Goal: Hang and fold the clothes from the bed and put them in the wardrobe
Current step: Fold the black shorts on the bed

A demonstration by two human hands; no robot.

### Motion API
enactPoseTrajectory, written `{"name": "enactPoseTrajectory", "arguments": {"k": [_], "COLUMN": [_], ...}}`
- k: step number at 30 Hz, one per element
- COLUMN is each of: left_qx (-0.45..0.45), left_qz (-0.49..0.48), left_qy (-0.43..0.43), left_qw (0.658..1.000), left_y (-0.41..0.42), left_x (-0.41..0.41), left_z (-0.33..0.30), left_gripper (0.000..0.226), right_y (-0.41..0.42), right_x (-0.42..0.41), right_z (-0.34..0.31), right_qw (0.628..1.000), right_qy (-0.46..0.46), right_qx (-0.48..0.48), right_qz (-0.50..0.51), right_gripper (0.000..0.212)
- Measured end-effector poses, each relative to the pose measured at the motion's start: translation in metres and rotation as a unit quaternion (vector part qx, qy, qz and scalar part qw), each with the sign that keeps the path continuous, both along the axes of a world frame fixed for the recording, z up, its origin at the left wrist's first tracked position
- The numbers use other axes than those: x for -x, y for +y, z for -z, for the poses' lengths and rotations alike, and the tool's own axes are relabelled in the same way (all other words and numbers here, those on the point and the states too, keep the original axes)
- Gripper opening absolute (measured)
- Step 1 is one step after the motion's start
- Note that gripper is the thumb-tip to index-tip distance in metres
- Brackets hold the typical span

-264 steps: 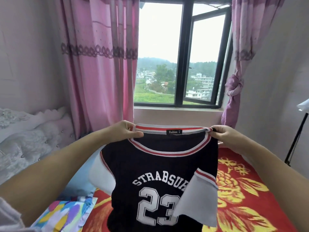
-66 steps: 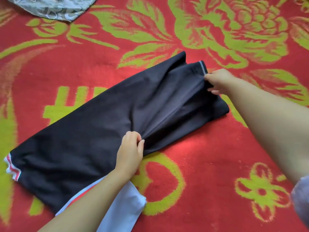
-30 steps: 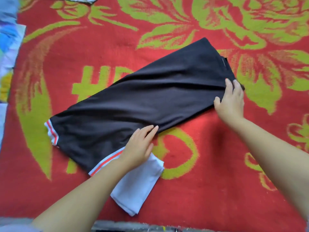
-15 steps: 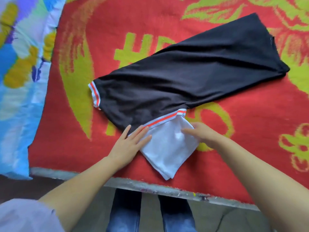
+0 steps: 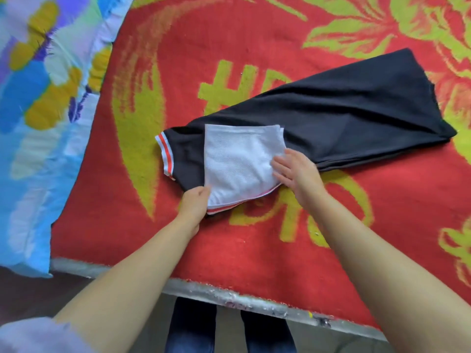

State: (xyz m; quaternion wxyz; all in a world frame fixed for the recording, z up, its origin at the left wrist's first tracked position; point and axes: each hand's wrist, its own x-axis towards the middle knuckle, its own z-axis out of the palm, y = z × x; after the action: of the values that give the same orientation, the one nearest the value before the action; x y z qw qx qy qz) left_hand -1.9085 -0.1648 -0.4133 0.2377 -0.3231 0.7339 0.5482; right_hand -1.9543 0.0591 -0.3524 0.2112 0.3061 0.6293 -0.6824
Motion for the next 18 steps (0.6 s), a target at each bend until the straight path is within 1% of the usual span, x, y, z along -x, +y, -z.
{"name": "enactPoseTrajectory", "arguments": {"k": [1, 2, 3, 4, 5, 6, 7, 8, 9, 10, 11, 12, 13, 14, 15, 16, 17, 18], "left_qx": [0.027, 0.049, 0.067, 0.077, 0.079, 0.075, 0.082, 0.121, 0.185, 0.248, 0.302, 0.338, 0.359, 0.372, 0.377, 0.368, 0.34, 0.289], "left_qz": [0.008, 0.027, 0.047, 0.061, 0.064, 0.06, 0.055, 0.068, 0.096, 0.132, 0.173, 0.221, 0.27, 0.317, 0.356, 0.381, 0.387, 0.38], "left_qy": [0.015, 0.032, 0.038, 0.034, 0.025, 0.021, 0.039, 0.089, 0.156, 0.22, 0.266, 0.278, 0.254, 0.2, 0.141, 0.095, 0.067, 0.047], "left_qw": [0.999, 0.998, 0.996, 0.995, 0.994, 0.995, 0.994, 0.986, 0.965, 0.934, 0.899, 0.871, 0.857, 0.849, 0.844, 0.843, 0.854, 0.877], "left_y": [0.0, -0.001, -0.001, -0.003, -0.006, -0.01, -0.016, -0.025, -0.034, -0.044, -0.052, -0.057, -0.059, -0.061, -0.061, -0.061, -0.061, -0.062], "left_x": [0.0, 0.0, 0.0, 0.0, 0.001, 0.002, 0.005, 0.011, 0.02, 0.032, 0.049, 0.067, 0.087, 0.107, 0.124, 0.139, 0.149, 0.156], "left_z": [0.0, -0.001, -0.003, -0.004, -0.007, -0.011, -0.016, -0.021, -0.024, -0.026, -0.027, -0.027, -0.027, -0.025, -0.025, -0.026, -0.029, -0.033], "left_gripper": [0.029, 0.035, 0.038, 0.037, 0.033, 0.027, 0.017, 0.007, 0.01, 0.022, 0.035, 0.047, 0.057, 0.064, 0.066, 0.06, 0.046, 0.029], "right_y": [-0.008, -0.015, -0.022, -0.029, -0.035, -0.04, -0.044, -0.049, -0.055, -0.063, -0.073, -0.084, -0.093, -0.101, -0.105, -0.106, -0.106, -0.105], "right_x": [-0.008, -0.017, -0.029, -0.039, -0.046, -0.05, -0.052, -0.05, -0.049, -0.048, -0.048, -0.05, -0.052, -0.053, -0.053, -0.053, -0.052, -0.053], "right_z": [0.006, 0.013, 0.02, 0.026, 0.03, 0.034, 0.038, 0.041, 0.044, 0.047, 0.051, 0.055, 0.059, 0.061, 0.063, 0.064, 0.063, 0.062], "right_qw": [0.975, 0.894, 0.787, 0.688, 0.618, 0.584, 0.567, 0.564, 0.571, 0.58, 0.591, 0.603, 0.616, 0.623, 0.628, 0.632, 0.635, 0.64], "right_qy": [0.074, 0.158, 0.224, 0.255, 0.266, 0.258, 0.24, 0.22, 0.207, 0.2, 0.2, 0.204, 0.208, 0.207, 0.206, 0.201, 0.196, 0.189], "right_qx": [-0.162, -0.315, -0.409, -0.468, -0.505, -0.531, -0.555, -0.572, -0.581, -0.579, -0.569, -0.555, -0.544, -0.54, -0.539, -0.538, -0.534, -0.525], "right_qz": [-0.13, -0.278, -0.403, -0.492, -0.541, -0.557, -0.56, -0.553, -0.543, -0.537, -0.536, -0.535, -0.53, -0.527, -0.522, -0.52, -0.523, -0.528], "right_gripper": [0.046, 0.054, 0.065, 0.075, 0.08, 0.081, 0.08, 0.079, 0.079, 0.08, 0.082, 0.083, 0.082, 0.081, 0.078, 0.075, 0.072, 0.07]}}
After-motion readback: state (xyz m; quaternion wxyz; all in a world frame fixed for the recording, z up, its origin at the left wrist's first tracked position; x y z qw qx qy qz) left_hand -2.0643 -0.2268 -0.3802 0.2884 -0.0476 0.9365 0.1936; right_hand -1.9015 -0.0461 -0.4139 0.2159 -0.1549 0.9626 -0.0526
